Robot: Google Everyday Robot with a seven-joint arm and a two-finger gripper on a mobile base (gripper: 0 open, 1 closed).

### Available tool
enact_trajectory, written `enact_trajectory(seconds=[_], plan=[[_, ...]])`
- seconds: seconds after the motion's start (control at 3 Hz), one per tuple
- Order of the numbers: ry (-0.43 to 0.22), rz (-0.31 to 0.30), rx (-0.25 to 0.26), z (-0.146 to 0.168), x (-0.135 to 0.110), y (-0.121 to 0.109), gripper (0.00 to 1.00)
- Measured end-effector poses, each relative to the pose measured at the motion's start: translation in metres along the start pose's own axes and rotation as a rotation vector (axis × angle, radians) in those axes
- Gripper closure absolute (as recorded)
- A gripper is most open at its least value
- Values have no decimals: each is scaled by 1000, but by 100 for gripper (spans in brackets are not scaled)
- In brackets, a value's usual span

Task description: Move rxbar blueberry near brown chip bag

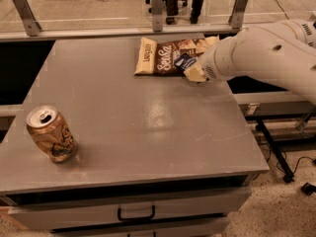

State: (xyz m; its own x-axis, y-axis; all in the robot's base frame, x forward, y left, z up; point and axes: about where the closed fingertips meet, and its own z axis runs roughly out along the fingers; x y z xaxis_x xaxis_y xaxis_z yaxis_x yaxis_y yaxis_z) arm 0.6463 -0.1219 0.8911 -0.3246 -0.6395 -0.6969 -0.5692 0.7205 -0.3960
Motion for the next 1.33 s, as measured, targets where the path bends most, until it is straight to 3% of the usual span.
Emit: enact_trajectory(seconds=[0.33,1.0,1.33], plan=[[56,18,-22,8,21,0,59],[97,30,-59,17,33,4,12],[81,45,-66,16,27,1,0]])
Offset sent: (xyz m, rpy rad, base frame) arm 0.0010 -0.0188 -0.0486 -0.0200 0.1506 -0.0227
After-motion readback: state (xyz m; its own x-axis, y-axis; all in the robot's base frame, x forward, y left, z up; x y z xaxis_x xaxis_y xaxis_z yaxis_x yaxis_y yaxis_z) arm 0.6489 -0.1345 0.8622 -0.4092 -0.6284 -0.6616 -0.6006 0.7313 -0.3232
